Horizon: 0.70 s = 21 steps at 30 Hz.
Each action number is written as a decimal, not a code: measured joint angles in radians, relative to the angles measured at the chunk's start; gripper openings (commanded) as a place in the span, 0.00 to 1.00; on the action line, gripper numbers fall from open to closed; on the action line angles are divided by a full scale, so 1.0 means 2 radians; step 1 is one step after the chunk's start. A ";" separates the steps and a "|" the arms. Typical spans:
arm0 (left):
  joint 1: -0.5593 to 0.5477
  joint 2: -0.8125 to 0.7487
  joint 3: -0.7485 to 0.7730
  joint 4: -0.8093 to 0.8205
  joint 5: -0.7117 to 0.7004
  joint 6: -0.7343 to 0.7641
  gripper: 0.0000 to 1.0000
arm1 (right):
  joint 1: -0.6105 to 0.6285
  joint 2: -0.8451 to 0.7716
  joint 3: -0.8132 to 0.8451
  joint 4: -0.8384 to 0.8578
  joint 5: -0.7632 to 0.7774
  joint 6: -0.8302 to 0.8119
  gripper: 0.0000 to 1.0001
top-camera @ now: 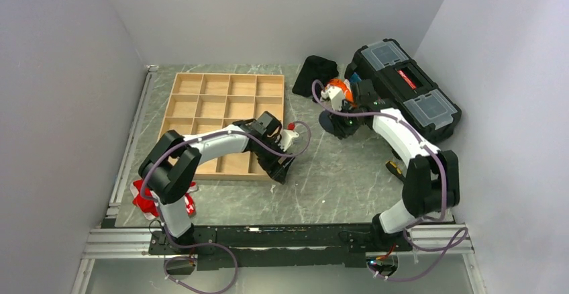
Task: Roll the underwear
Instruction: Move the storage box to the center of the board, then place the underwear in the storage box.
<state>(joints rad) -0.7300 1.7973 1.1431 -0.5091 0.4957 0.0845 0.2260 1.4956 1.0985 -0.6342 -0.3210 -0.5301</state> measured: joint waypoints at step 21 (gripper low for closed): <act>0.158 -0.084 0.012 -0.010 -0.083 0.053 0.81 | 0.061 0.440 0.566 -0.049 0.035 0.033 0.00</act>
<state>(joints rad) -0.4145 1.6295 1.1667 -0.5282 0.3305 0.1902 0.3473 2.3753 2.2303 -0.7322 -0.2501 -0.4633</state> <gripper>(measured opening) 0.829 0.292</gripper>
